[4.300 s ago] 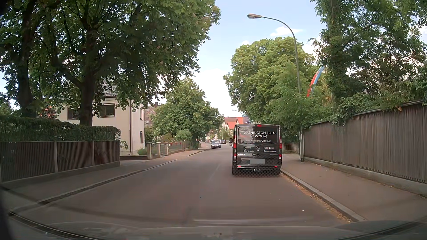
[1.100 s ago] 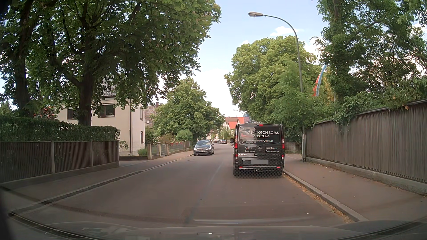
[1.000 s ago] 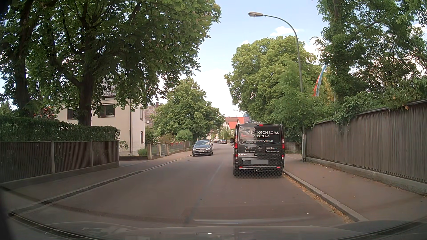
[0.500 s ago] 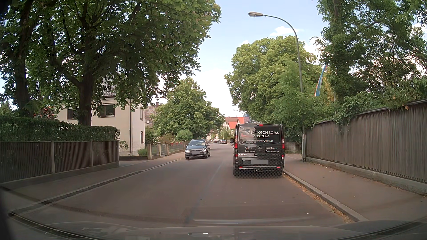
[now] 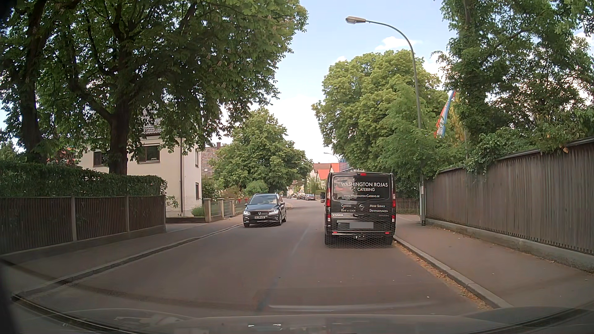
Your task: Follow the waypoints while adhering to traffic rules and regulations
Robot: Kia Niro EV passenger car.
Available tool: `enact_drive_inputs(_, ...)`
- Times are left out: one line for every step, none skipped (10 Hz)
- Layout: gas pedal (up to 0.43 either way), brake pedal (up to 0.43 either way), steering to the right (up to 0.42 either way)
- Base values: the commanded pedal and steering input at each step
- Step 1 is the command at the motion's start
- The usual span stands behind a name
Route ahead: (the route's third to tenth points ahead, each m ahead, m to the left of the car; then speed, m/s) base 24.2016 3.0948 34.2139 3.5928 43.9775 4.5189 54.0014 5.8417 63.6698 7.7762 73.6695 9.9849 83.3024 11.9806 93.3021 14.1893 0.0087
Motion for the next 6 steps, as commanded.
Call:
enact_drive_inputs(0.0, 0.616, -0.054)
enact_drive_inputs(0.0, 0.598, -0.054)
enact_drive_inputs(0.0, 0.579, -0.054)
enact_drive_inputs(0.0, 0.555, -0.054)
enact_drive_inputs(0.0, 0.543, -0.054)
enact_drive_inputs(0.0, 0.53, -0.054)
